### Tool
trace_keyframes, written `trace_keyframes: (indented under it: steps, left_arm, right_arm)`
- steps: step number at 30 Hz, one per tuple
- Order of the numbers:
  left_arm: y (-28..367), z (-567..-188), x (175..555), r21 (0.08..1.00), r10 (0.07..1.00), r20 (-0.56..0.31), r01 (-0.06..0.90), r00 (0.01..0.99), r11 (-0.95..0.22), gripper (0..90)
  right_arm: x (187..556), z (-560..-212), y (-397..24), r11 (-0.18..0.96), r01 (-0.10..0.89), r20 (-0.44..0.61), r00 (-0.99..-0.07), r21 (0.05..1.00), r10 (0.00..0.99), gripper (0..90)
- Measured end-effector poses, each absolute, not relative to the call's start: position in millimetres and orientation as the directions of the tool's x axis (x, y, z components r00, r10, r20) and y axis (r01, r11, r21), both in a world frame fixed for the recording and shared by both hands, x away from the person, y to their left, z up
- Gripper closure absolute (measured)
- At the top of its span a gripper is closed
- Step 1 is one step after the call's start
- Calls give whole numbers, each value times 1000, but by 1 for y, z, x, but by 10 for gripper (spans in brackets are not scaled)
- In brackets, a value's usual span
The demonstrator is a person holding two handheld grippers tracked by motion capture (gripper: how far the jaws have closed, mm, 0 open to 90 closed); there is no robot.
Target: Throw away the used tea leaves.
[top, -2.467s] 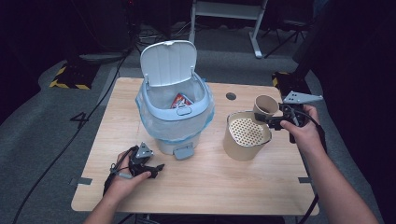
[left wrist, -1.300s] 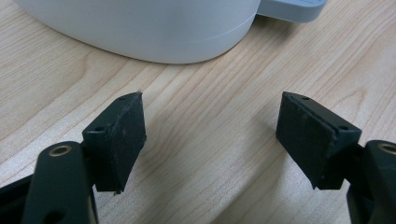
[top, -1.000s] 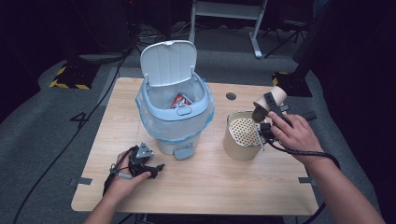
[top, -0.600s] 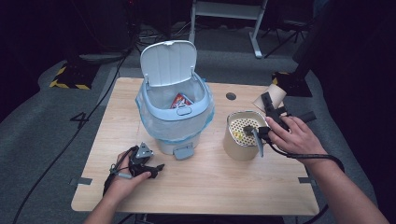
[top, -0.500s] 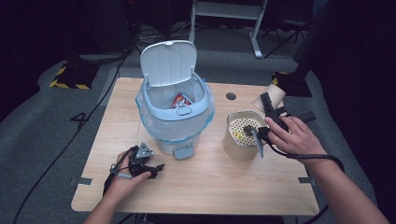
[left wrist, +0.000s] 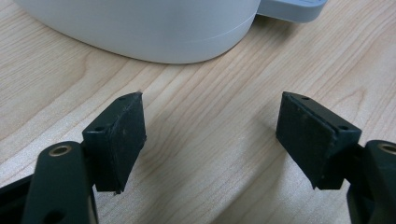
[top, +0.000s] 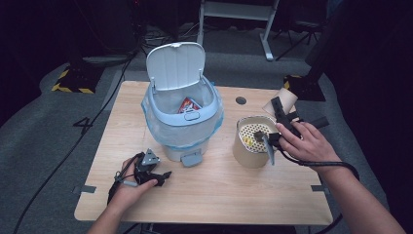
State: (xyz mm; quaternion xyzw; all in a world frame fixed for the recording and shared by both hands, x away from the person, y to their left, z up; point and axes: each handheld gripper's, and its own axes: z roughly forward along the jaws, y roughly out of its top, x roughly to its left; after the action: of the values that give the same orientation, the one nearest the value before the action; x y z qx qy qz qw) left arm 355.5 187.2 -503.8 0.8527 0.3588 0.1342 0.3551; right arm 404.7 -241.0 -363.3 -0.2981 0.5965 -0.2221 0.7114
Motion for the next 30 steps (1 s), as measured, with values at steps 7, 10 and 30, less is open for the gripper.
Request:
trace_keyframes:
  steps: [7, 10, 30]
  left_arm:
    - [187, -504, 356, 702, 707, -26, 517, 706, -491, 244]
    - [187, -504, 356, 702, 707, -25, 517, 707, -491, 244]
    - [187, -504, 355, 702, 707, -24, 516, 707, -491, 244]
  right_arm:
    - [404, -364, -241, 720, -34, -712, 188, -693, -676, 312]
    - [405, -364, -242, 717, -32, -709, 185, -697, -681, 311]
    - [416, -347, -264, 844, -34, -842, 105, -535, -529, 305]
